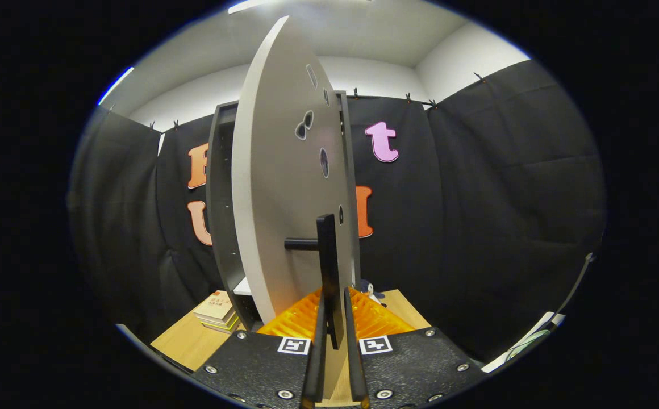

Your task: Open the shoe cabinet door, grab the shoes and put them into the shoe cabinet, then close the shoe cabinet door.

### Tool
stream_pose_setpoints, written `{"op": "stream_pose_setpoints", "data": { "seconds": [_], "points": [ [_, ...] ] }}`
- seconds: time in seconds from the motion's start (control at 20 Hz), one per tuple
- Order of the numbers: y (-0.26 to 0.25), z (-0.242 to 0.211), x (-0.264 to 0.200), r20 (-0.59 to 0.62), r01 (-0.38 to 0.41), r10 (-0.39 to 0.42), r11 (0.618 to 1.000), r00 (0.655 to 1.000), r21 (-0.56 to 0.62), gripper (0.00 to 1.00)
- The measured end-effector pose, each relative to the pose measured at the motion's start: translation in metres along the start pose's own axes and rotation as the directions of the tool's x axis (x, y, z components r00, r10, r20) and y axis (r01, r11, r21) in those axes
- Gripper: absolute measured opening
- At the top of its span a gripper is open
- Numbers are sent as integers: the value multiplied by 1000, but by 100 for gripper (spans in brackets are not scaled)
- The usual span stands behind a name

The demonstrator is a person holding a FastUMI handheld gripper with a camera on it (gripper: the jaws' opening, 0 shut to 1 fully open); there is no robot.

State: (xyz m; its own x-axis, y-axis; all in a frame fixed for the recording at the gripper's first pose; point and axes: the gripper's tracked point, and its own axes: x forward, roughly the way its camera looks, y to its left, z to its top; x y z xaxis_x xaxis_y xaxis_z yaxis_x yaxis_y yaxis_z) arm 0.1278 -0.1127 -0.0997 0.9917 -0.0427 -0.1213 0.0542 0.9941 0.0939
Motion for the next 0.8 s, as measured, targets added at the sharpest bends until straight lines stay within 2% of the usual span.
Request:
{"op": "stream_pose_setpoints", "data": {
  "seconds": [0.25, 0.35, 0.45, 0.6, 0.8],
  "points": [
    [-27, -2, -9, 5, 19, -19, 1000, 1000, -16, 17],
    [-43, 2, -11, 13, 62, -61, 997, 998, -42, 16],
    [-59, 5, -13, 19, 123, -122, 991, 992, -56, 11],
    [-76, 9, -20, 27, 215, -214, 975, 976, -55, 10],
    [-88, 16, -34, 43, 351, -348, 935, 936, -59, 10]
  ]
}}
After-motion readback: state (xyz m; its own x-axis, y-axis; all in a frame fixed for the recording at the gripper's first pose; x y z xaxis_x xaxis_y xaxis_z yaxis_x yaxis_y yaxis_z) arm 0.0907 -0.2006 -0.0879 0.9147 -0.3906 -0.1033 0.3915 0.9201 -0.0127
